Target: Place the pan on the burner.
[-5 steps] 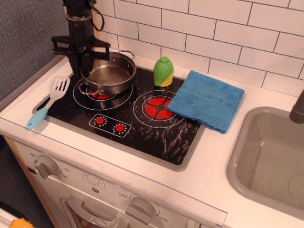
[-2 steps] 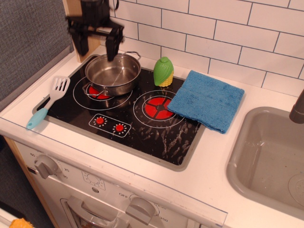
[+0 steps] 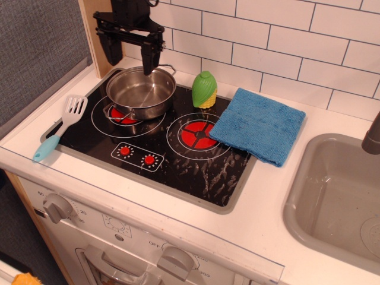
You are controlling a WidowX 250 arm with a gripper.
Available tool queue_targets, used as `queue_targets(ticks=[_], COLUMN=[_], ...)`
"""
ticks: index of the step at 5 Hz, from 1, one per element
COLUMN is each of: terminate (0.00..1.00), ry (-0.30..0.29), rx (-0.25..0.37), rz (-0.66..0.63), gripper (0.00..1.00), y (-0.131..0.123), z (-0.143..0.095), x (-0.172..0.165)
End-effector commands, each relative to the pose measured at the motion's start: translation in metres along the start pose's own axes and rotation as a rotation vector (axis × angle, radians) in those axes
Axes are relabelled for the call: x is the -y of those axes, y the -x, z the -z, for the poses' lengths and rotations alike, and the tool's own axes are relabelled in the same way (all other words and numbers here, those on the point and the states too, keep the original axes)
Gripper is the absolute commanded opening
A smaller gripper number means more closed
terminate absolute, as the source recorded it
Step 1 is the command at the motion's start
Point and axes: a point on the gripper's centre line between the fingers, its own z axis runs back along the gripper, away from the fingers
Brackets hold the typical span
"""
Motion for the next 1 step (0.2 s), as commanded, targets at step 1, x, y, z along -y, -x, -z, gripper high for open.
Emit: queue_targets(ticks=[1], terminate=[1.0], ry=[-0.027], rx=[0.081], rz=[0.01], gripper=[1.0], y=[-0.0021], z=[-0.0367], x=[-0.002])
